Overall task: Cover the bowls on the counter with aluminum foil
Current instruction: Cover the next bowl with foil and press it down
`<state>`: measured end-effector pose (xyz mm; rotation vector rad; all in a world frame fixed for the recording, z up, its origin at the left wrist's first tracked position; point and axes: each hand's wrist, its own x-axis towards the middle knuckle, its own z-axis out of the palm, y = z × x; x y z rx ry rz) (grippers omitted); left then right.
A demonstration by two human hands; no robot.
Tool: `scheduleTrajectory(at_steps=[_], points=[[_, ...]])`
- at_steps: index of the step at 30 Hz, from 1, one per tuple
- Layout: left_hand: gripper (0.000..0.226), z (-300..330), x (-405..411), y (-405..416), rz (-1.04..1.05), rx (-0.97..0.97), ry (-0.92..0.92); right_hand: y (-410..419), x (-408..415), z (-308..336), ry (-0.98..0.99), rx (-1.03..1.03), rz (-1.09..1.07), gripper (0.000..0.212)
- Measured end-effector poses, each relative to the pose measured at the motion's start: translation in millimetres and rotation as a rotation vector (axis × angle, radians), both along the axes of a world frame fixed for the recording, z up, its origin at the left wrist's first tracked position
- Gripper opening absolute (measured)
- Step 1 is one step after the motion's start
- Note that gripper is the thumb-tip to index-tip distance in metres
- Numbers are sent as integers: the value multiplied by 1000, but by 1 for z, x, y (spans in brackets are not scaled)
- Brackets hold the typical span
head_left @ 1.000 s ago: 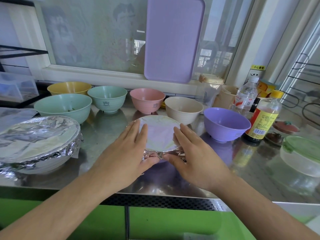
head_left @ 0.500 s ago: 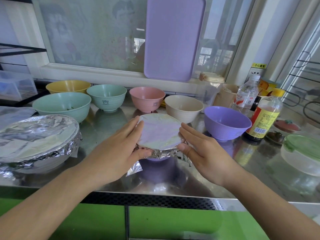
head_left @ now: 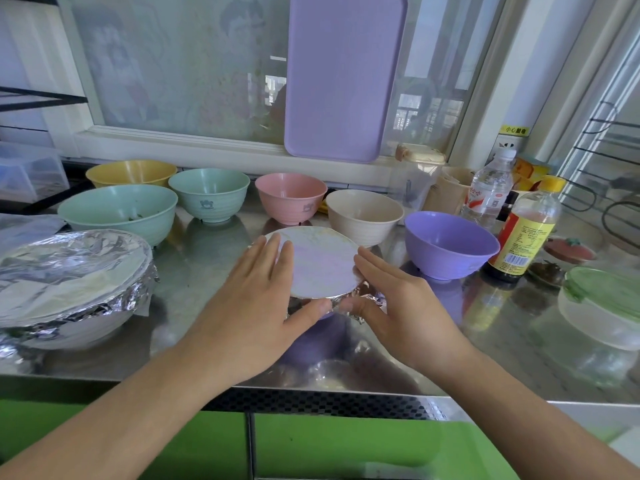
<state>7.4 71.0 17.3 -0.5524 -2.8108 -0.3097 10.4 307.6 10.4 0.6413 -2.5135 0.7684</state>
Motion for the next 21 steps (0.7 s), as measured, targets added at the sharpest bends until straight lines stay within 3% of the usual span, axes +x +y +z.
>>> scheduleTrajectory(at_steps=[4, 9, 12, 21], points=[[114, 4, -4, -8, -26, -22, 21, 7, -1, 6, -40, -7, -21, 54], [119, 8, -12, -21, -56, 58, -41, 4, -1, 10, -49, -33, -22, 40], [114, 7, -10, -21, -40, 143, -72, 1, 2, 9, 46, -69, -72, 35], [140, 11, 7, 14, 156, 258, -95, -13, 4, -2, 76, -127, -155, 51]])
